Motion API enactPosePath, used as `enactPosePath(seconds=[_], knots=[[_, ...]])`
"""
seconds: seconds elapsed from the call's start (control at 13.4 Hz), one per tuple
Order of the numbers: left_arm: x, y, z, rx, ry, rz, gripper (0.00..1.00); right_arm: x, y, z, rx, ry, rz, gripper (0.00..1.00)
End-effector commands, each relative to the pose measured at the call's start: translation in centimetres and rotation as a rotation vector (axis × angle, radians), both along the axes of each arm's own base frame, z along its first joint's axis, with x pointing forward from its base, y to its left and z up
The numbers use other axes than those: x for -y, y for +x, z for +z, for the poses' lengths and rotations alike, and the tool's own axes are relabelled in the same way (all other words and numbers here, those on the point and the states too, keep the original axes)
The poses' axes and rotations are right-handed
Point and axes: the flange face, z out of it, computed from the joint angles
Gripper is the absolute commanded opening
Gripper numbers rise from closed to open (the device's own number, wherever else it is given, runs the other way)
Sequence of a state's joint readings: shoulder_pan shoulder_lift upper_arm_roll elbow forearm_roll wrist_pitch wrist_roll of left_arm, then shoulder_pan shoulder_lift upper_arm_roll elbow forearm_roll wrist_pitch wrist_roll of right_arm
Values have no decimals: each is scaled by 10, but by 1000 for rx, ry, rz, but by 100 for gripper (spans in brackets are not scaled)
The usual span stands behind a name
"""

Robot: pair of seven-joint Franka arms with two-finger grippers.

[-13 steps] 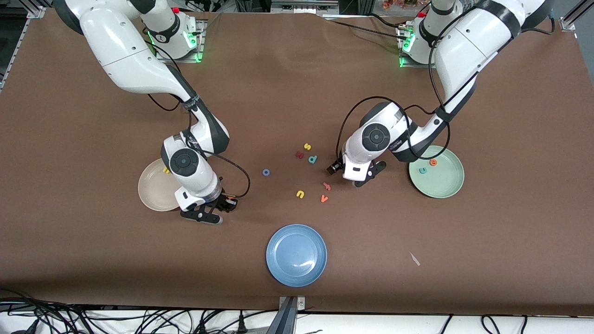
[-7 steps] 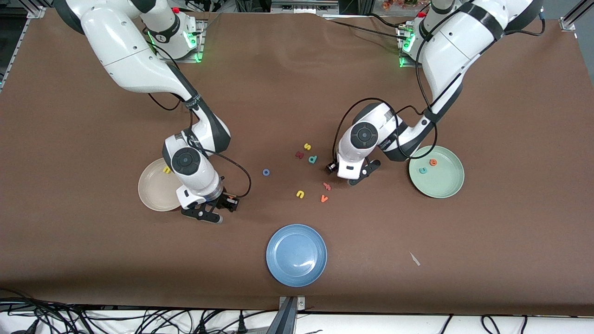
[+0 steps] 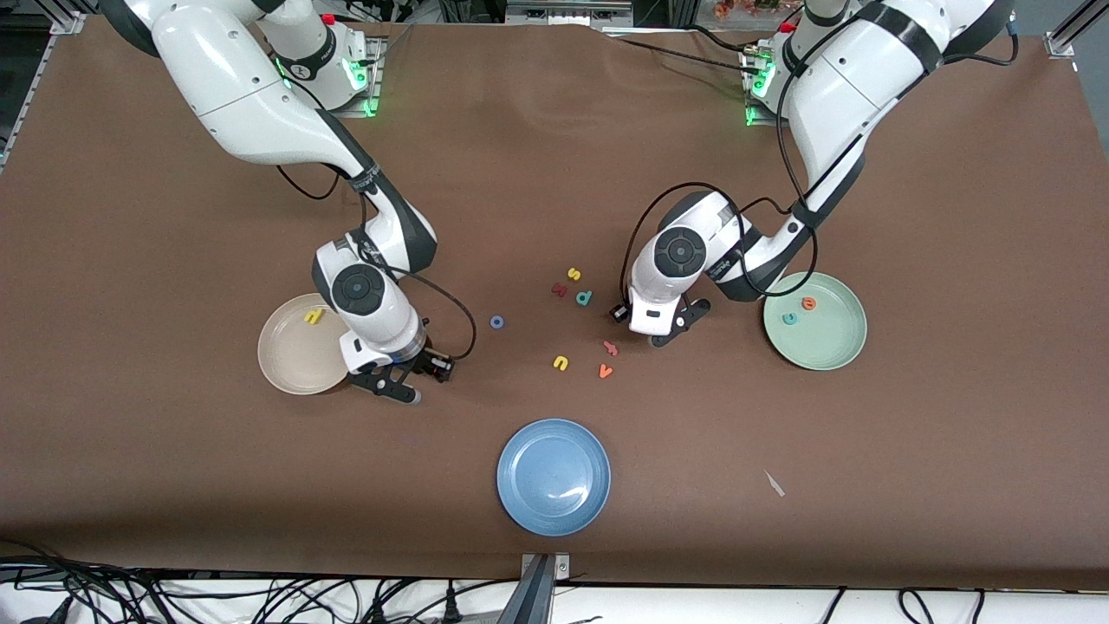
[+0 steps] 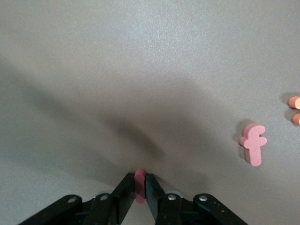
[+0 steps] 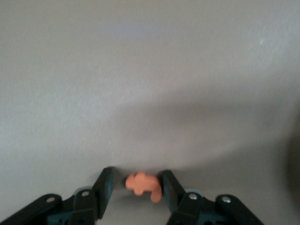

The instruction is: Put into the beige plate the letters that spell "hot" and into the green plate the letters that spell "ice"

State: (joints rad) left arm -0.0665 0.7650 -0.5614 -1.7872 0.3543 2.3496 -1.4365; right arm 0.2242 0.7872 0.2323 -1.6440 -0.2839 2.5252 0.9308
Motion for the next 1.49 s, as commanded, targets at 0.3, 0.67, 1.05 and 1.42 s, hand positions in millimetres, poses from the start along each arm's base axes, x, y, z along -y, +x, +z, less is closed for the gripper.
enactPosePath(seconds=[0.3,0.67,1.05,1.42], knots=[[-90,40,85,-96,9,-180,0,-2,-17,-2,-19,-14,8,53],[-231,57,115,-239,-77,-444,0,6,-11,0,-7,-30,77,52],[-304,62,75,-254,-35,-632,0,11,-10,-2,-6,-39,78,51],[-344,72,37,-208,0,-676,0,16,-8,-5,-7,-47,74,46]])
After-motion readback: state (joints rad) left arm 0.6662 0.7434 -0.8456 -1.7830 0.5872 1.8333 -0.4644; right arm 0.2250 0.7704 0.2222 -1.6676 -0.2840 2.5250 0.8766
